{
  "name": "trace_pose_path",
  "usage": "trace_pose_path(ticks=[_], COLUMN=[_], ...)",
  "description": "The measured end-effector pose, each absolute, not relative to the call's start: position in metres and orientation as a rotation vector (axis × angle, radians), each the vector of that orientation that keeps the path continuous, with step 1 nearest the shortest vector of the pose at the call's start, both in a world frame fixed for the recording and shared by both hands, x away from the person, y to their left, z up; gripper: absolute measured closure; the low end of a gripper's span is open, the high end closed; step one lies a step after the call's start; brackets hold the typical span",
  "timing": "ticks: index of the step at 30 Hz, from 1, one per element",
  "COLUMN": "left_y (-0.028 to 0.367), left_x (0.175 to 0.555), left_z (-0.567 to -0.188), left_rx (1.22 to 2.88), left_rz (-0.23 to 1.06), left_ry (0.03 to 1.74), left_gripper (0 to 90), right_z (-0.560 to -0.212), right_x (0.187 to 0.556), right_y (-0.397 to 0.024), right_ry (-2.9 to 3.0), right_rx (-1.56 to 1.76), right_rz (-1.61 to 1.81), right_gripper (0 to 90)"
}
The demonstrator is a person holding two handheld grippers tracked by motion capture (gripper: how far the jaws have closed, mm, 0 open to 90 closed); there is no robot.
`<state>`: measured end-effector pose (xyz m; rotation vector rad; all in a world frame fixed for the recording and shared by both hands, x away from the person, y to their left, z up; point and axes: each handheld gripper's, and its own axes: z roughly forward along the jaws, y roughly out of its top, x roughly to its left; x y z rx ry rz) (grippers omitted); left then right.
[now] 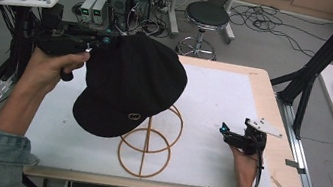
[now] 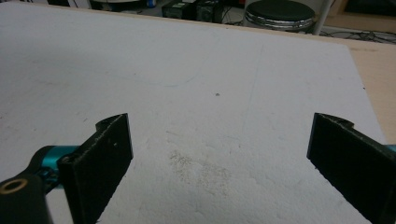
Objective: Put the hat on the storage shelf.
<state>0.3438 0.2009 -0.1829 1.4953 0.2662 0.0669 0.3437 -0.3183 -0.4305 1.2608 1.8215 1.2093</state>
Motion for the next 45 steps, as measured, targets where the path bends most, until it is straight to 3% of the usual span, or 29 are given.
trace_pose_path(ticks=[45], left_y=[0.155], left_x=[0.336], left_z=[-0.231], left_rx=[1.678], left_rz=[0.001], left_ry=[0.166], left_gripper=[85.3], right_z=[-0.431], right_x=[0.344], right_y=[-0.319], right_ry=[1.825], right_rx=[1.261], right_rz=[1.208], right_gripper=[6.4])
